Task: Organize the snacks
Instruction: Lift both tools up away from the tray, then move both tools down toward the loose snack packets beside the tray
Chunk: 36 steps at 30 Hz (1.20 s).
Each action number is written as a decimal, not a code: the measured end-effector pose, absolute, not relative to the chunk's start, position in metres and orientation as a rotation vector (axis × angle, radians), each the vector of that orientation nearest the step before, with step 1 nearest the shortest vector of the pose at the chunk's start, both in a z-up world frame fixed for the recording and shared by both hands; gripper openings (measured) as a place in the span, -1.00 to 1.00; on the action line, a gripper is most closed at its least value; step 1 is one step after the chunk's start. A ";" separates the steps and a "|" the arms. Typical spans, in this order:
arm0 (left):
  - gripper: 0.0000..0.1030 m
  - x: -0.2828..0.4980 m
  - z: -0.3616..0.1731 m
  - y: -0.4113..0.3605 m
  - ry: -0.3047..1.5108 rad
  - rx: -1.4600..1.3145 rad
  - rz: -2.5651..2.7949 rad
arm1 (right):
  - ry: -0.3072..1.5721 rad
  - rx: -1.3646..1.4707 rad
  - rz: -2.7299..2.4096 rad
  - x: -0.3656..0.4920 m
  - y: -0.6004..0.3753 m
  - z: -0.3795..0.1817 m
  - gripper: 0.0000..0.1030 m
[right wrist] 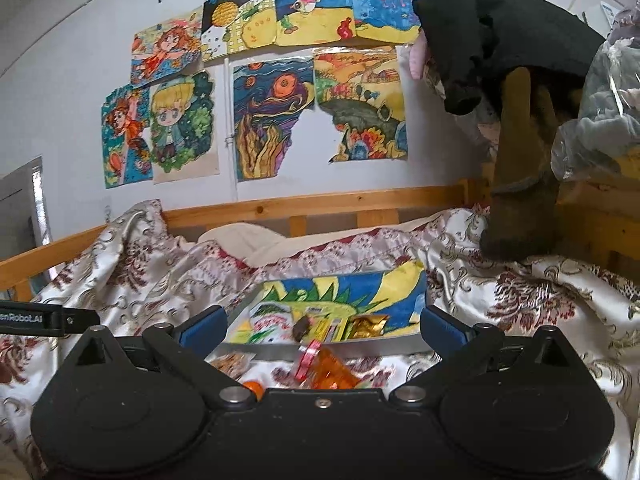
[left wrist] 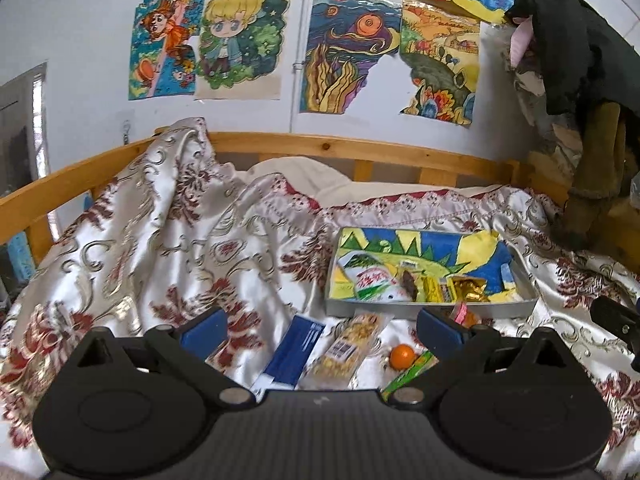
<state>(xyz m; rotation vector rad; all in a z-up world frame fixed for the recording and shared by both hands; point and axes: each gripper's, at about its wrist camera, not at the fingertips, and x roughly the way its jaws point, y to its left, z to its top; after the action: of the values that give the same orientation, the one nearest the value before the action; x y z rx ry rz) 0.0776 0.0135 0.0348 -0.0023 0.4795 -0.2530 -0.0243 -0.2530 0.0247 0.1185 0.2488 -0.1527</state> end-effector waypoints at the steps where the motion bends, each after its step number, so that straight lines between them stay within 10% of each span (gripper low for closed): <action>1: 0.99 0.075 0.034 0.014 0.486 0.003 -0.244 | 0.256 0.119 -0.150 -0.027 -0.251 0.024 0.99; 36: 0.99 0.086 0.019 0.019 0.790 0.040 -0.290 | 0.566 0.000 -0.099 -0.008 -0.213 -0.011 0.99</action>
<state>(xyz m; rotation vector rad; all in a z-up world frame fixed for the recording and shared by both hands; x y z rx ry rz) 0.0865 0.0193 0.0185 0.0401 0.7905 -0.2903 -0.0077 -0.2132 -0.0110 0.0002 0.5662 -0.0991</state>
